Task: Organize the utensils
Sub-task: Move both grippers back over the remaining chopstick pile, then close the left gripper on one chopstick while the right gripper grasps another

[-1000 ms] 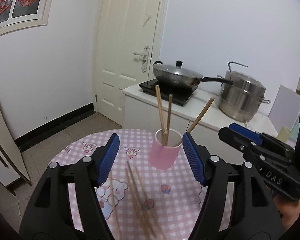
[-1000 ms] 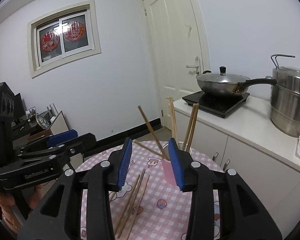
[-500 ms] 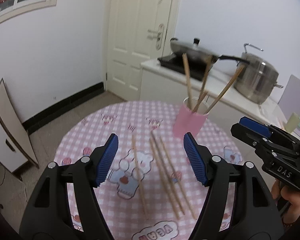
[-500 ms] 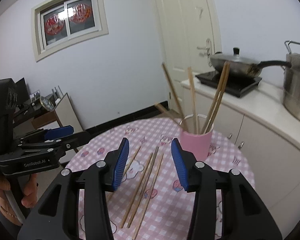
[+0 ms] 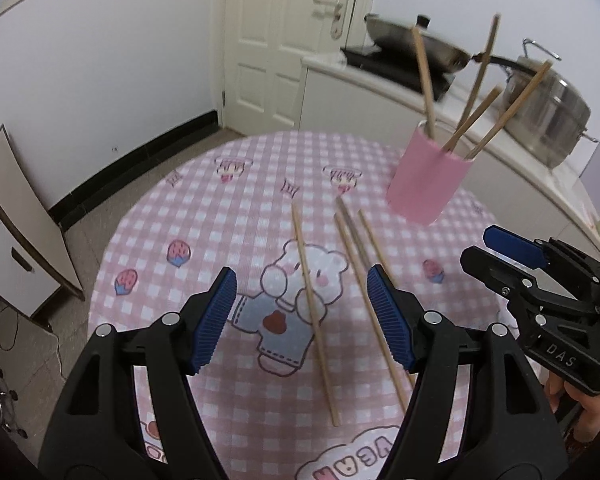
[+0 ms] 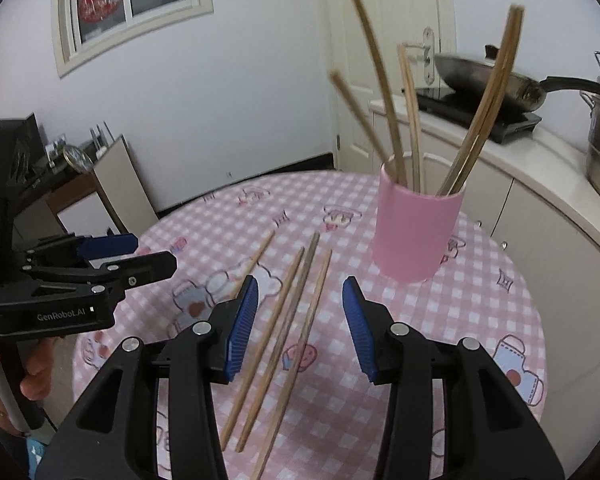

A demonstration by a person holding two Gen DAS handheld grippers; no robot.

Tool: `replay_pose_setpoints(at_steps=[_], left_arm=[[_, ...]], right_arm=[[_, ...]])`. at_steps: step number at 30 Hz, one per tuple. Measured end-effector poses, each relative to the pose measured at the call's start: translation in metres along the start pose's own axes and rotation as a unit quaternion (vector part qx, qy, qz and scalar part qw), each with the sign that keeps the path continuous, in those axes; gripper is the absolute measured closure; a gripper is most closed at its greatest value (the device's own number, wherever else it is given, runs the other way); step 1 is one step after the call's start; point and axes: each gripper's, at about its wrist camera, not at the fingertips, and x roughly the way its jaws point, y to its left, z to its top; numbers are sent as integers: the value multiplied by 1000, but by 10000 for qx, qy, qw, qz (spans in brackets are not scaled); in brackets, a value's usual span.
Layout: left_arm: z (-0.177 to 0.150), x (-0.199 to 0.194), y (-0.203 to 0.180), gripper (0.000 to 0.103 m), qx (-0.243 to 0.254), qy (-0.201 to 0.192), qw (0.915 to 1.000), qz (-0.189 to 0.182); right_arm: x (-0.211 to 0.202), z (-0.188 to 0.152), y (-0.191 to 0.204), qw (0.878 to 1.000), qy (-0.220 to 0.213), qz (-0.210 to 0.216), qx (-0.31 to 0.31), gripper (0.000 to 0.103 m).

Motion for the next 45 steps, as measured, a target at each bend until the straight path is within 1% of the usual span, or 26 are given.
replay_pose_setpoints(at_steps=[5, 14, 22, 27, 33, 35, 37, 39, 45], left_arm=[[-2, 31, 9, 35, -66, 408, 9991, 36], [6, 75, 17, 35, -158, 825, 9964, 88], [19, 100, 20, 35, -124, 974, 9949, 246], [29, 117, 20, 35, -91, 1072, 9937, 323], [38, 135, 10, 36, -10, 1158, 9921, 479], [39, 141, 6, 47, 59, 1203, 9913, 524], [40, 144, 0, 52, 174, 1181, 9909, 616], [40, 144, -3, 56, 202, 1174, 9910, 607], [41, 144, -1, 61, 216, 1161, 9911, 612]], right_arm=[[25, -4, -2, 9995, 310, -76, 50, 61], [69, -7, -8, 9967, 769, -251, 84, 61], [95, -1, -14, 9942, 1033, -283, 103, 61], [101, 4, -16, 9929, 1153, -256, 96, 62], [109, 11, -21, 9911, 1302, -267, 103, 67], [112, 15, -21, 9905, 1340, -276, 99, 73], [116, 15, -22, 9892, 1433, -278, 94, 77], [117, 15, -24, 9891, 1444, -283, 76, 78], [117, 16, -25, 9887, 1472, -280, 73, 79]])
